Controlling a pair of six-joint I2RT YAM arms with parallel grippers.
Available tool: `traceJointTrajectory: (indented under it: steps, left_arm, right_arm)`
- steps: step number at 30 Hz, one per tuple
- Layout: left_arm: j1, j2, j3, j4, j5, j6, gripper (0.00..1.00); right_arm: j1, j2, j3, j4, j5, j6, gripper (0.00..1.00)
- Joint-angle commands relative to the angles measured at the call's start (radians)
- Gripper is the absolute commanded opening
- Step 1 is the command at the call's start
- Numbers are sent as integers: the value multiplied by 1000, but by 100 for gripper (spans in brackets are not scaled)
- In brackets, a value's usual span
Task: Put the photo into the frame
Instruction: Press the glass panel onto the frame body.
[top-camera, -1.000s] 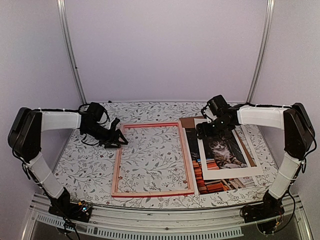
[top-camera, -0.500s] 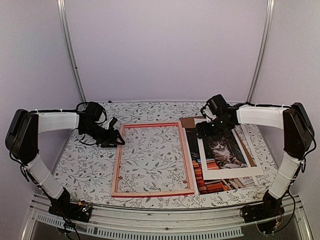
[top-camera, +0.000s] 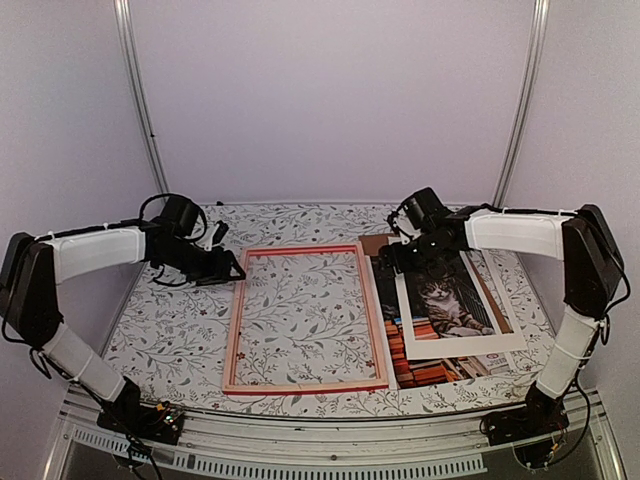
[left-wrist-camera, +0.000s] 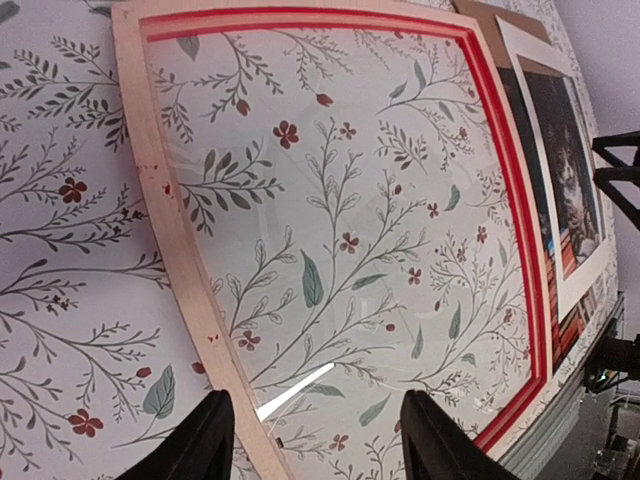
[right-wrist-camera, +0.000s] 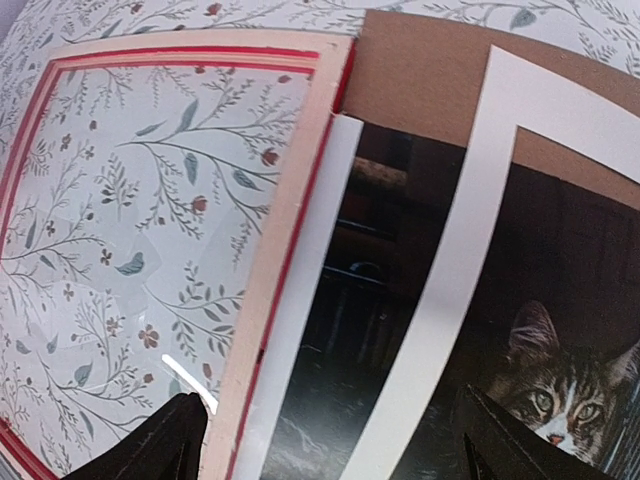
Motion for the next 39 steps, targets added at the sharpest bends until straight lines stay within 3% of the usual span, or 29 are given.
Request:
traceJointTrajectory:
  steps: [1,10,23,39]
  left_arm:
    - [-19,-15,-17,95,-23,-51,59]
    - [-29,81,23,235,-201,-86,59]
    - [-74,304,141,282,-252,-85,60]
    - [-116,331,150,274,-345,-75,60]
  right_arm:
    - [62,56,74,61,-28,1,89]
    - [131,162,153,137,-83,18,89]
    - [141,203,176,152,-103,18,89]
    - [141,215,175,130,-88,13,89]
